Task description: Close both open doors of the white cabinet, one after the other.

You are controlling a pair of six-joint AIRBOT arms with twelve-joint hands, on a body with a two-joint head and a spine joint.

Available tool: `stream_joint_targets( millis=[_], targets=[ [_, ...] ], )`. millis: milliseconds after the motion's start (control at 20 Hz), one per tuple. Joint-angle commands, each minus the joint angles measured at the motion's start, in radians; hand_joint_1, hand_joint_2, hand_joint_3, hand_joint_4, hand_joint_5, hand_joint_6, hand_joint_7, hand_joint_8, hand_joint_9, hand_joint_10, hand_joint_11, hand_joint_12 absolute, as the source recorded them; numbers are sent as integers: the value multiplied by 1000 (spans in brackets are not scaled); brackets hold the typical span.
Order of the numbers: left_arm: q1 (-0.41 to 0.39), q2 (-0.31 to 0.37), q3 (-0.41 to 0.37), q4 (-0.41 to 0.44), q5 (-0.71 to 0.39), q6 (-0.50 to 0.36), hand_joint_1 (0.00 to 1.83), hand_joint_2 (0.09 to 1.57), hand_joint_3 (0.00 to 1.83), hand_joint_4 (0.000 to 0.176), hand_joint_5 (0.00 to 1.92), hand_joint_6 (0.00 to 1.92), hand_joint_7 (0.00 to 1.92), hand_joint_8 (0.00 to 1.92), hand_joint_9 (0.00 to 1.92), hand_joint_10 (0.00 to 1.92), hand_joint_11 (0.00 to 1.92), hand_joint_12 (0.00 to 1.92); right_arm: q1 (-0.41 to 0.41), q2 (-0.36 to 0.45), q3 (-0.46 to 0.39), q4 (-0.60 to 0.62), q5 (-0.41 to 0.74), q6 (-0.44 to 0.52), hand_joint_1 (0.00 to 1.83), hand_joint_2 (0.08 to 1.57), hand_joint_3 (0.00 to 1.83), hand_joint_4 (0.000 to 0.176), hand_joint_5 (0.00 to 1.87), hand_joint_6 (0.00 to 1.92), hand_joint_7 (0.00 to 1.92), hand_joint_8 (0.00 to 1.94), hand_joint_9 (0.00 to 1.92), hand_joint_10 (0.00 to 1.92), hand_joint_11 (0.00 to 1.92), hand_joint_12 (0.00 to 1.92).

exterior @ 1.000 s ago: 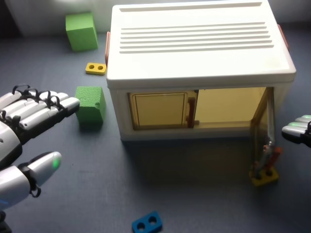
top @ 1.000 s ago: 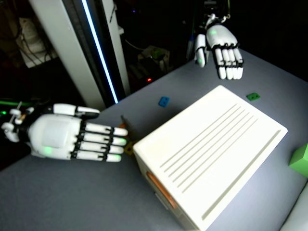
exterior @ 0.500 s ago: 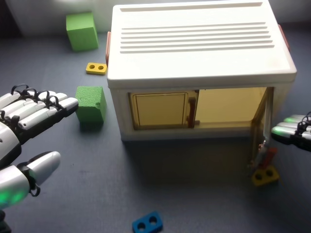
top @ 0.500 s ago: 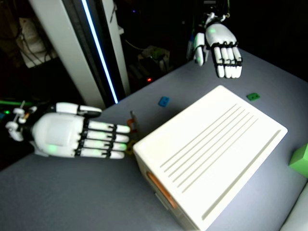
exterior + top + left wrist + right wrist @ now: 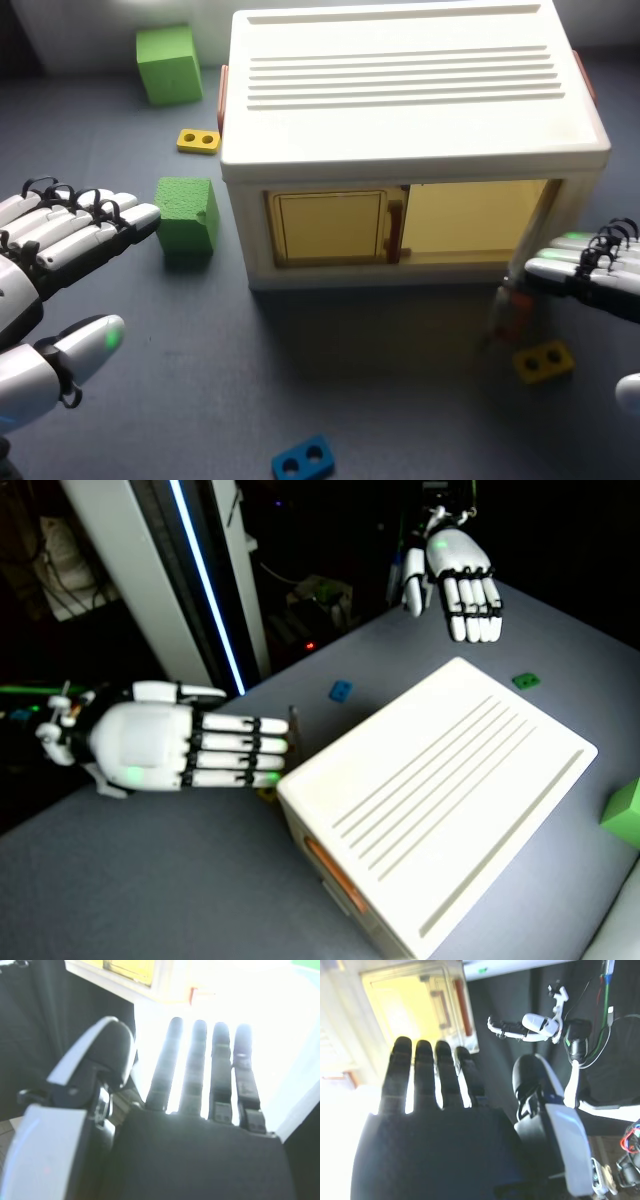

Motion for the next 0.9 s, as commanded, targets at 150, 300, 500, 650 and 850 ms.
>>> stream_joint_targets(
  millis=[150,300,500,650,850],
  targets=[
    [-2,3,-2,2,-125,-2,0,1571,183,0,143,2,148,3,161,4,0,587,38,-28,10,6,118,9,0,1470,9,0,0,0,0,0,0,0,0,0],
    [2,3,-2,0,-128,-2,0,1571,159,0,123,0,122,0,132,0,0,554,69,-44,16,-7,118,11,0,1472,8,0,0,0,0,0,0,0,0,0],
    [5,5,-3,-1,-131,-2,0,1571,169,0,127,4,132,3,146,2,0,548,107,-71,32,-14,118,14,0,1464,3,0,0,0,0,0,0,0,0,0],
    [5,7,-4,-1,-132,-2,0,1571,145,0,141,4,140,3,158,4,0,602,135,-89,45,-18,118,15,0,1468,4,0,0,0,0,0,0,0,0,0],
    [7,9,-4,-1,-133,-2,0,1571,135,0,138,2,144,2,169,4,0,620,164,-117,68,-15,102,15,0,1481,7,0,0,0,0,0,0,0,0,0]
  ],
)
